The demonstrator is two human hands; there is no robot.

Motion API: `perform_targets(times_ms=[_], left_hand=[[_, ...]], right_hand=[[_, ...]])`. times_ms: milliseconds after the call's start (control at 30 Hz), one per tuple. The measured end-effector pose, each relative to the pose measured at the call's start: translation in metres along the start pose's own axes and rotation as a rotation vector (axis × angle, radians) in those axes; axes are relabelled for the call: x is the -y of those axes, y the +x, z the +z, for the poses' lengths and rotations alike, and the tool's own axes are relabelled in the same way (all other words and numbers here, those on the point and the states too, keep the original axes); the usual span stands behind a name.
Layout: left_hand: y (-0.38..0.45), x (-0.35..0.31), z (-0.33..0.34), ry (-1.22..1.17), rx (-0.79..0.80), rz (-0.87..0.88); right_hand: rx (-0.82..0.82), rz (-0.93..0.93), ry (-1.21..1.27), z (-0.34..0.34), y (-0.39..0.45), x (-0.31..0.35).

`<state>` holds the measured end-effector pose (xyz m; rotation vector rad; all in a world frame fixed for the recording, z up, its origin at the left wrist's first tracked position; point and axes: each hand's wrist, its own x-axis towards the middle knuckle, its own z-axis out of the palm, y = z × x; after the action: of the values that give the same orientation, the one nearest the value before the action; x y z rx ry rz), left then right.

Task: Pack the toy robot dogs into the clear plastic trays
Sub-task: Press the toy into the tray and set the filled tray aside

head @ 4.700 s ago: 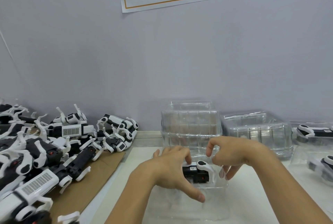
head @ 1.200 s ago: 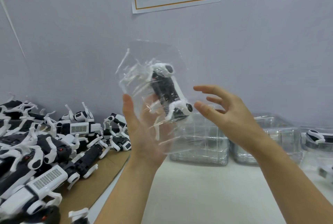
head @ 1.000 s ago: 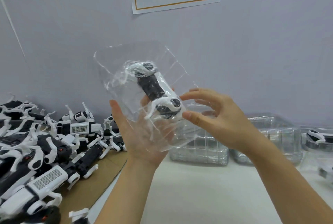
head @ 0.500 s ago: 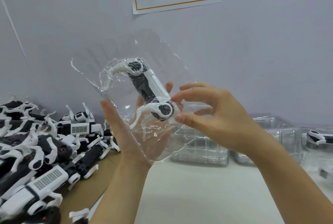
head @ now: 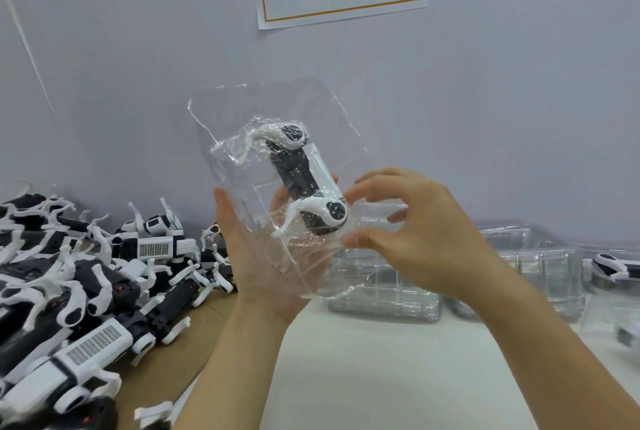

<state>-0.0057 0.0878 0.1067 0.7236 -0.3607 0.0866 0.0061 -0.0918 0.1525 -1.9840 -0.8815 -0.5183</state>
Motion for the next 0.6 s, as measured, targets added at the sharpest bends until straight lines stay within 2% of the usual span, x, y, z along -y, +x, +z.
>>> perform_targets(times_ms=[100, 233, 333, 467, 600], left_hand=[[-0.001, -0.001, 0.001, 0.004, -0.033, 0.001], [0.001, -0.003, 0.002, -0.007, -0.223, 0.108], [-0.002, -0.002, 0.006, -0.082, -0.205, -0.004], [-0.001, 0.004, 0.003, -0.169, -0.212, -0.053], [0.002, 0.007, -0.004, -0.099, -0.283, -0.06]], right_hand=[[-0.001, -0.028, -0.044, 0.0, -0.001, 0.002], [-0.015, -0.047, -0.107, 0.001, -0.002, 0.003], [-0.066, -0.079, -0.102, 0.002, -0.002, 0.003], [-0.023, -0.111, -0.084, 0.008, -0.002, 0.004], [0.025, -0.101, -0.039, 0.012, -0.001, 0.002]])
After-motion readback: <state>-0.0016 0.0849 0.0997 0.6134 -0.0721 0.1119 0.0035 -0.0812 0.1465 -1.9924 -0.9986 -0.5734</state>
